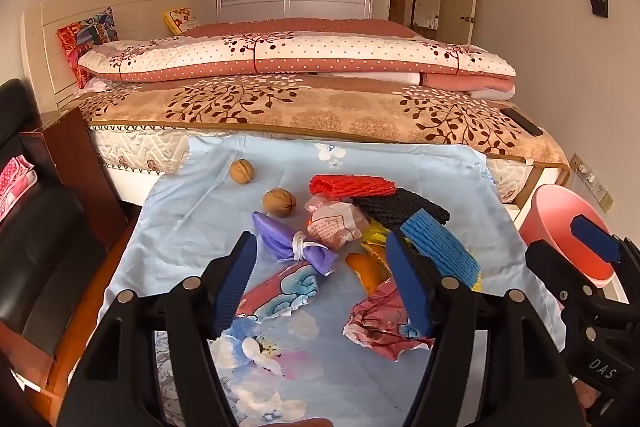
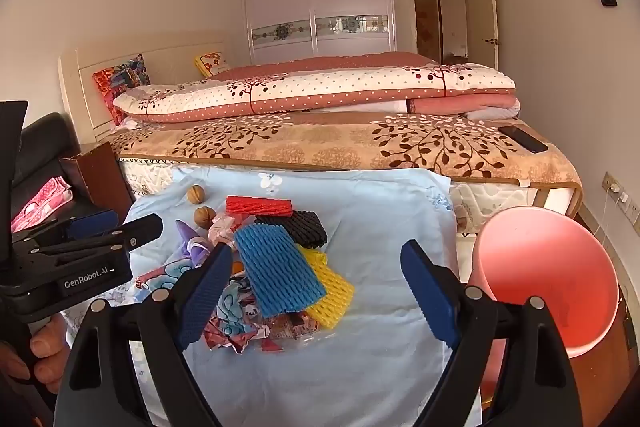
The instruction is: Collect trash
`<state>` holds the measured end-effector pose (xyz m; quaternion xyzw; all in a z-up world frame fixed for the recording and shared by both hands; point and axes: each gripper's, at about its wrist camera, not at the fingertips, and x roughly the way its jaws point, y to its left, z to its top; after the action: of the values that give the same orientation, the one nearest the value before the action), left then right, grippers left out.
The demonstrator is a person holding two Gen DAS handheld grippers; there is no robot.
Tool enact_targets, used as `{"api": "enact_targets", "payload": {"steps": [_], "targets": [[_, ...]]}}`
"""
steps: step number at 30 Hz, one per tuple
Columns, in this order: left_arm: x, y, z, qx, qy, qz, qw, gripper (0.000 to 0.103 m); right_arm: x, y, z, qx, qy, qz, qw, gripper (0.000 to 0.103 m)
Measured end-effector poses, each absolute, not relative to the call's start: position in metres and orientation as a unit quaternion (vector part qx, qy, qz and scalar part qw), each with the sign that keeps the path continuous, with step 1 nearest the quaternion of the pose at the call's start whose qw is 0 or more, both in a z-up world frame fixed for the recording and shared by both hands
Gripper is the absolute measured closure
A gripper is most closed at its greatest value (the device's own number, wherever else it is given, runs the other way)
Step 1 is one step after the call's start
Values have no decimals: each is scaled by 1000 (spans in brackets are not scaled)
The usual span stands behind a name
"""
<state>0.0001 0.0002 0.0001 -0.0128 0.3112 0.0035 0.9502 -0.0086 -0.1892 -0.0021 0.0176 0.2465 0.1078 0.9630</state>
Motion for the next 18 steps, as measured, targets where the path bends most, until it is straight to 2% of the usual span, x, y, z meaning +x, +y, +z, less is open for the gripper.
{"api": "enact_targets", "payload": {"steps": [18], "targets": [[2,5,-2,-24,308,-2,951,36,-5,-182,-2,18,244,108,964,20]]}}
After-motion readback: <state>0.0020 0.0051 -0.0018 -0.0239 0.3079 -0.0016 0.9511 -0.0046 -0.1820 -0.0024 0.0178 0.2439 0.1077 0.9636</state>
